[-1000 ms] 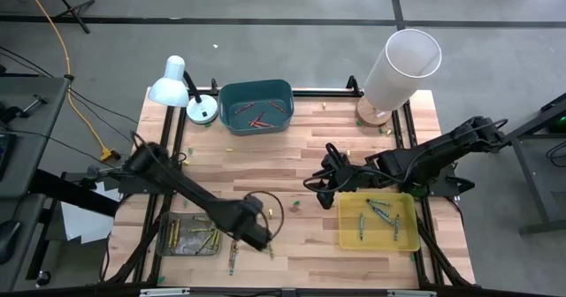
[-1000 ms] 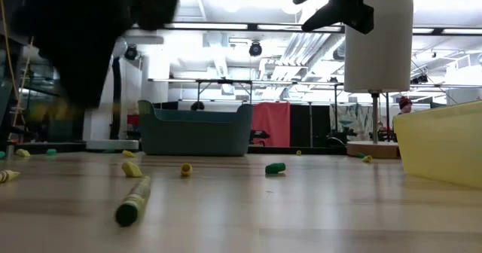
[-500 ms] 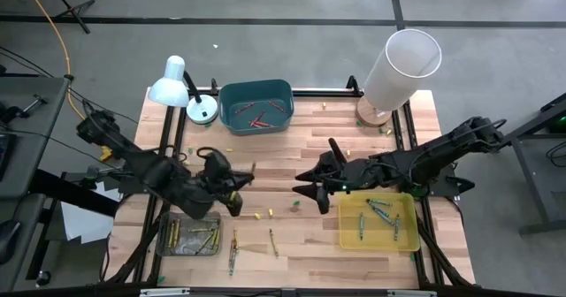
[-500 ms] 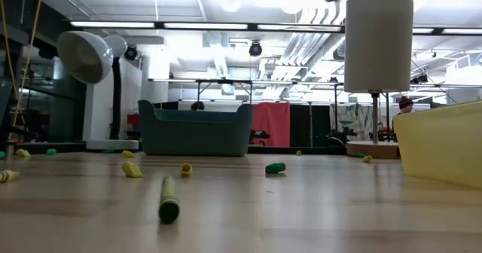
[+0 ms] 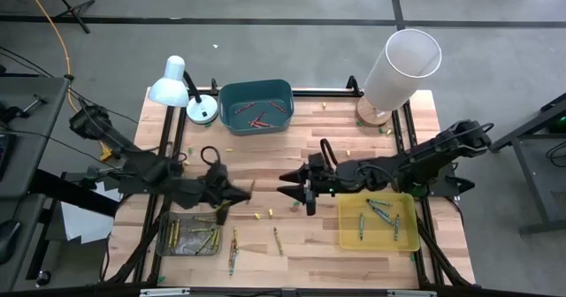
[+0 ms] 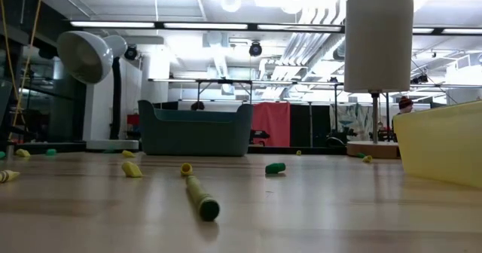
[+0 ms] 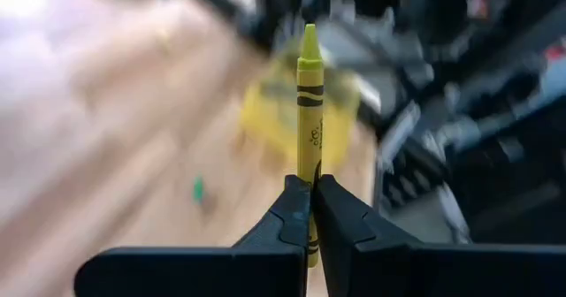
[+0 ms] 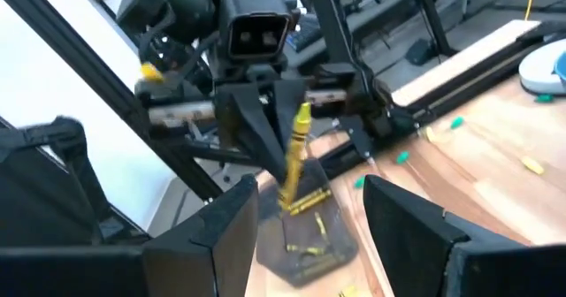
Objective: Sort crayons
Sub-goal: Put the middle yellow crayon into the gray bin, then put the right yellow crayon into the gray bin
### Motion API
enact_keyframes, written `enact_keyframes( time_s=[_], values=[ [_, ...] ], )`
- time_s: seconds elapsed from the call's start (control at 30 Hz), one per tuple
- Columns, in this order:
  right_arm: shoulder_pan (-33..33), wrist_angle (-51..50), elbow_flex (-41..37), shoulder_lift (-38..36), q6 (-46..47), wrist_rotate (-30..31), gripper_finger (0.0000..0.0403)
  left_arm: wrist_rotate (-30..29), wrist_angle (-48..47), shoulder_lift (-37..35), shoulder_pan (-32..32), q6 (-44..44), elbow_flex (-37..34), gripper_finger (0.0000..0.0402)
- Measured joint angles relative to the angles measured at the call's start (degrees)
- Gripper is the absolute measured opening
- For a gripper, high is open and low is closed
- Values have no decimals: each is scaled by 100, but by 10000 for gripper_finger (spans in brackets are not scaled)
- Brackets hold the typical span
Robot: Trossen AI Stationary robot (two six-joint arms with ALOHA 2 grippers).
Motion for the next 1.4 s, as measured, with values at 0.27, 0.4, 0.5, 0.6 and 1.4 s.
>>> enact_keyframes(
  time_s=[0.27, 0.4, 0.5, 0.6, 1.4],
  values=[
    [42, -515, 0, -2, 10, 2, 200, 1306, -2155, -365, -1515, -2082, 96, 0],
    [37, -712, 0, -1, 11, 2, 200, 2055, -3465, 149, -2396, -3384, 379, 0],
    [0, -772, 0, -2, 6, 45, 200, 2722, -4215, 613, -2962, -4140, 435, 0],
    [-47, -805, 0, 0, -1, 92, 200, 3122, -4512, 1083, -3283, -4433, 435, 0],
    [-186, -805, 0, -4, 13, -328, 200, 3368, -4518, 994, -2465, -3378, 435, 167]
  ],
)
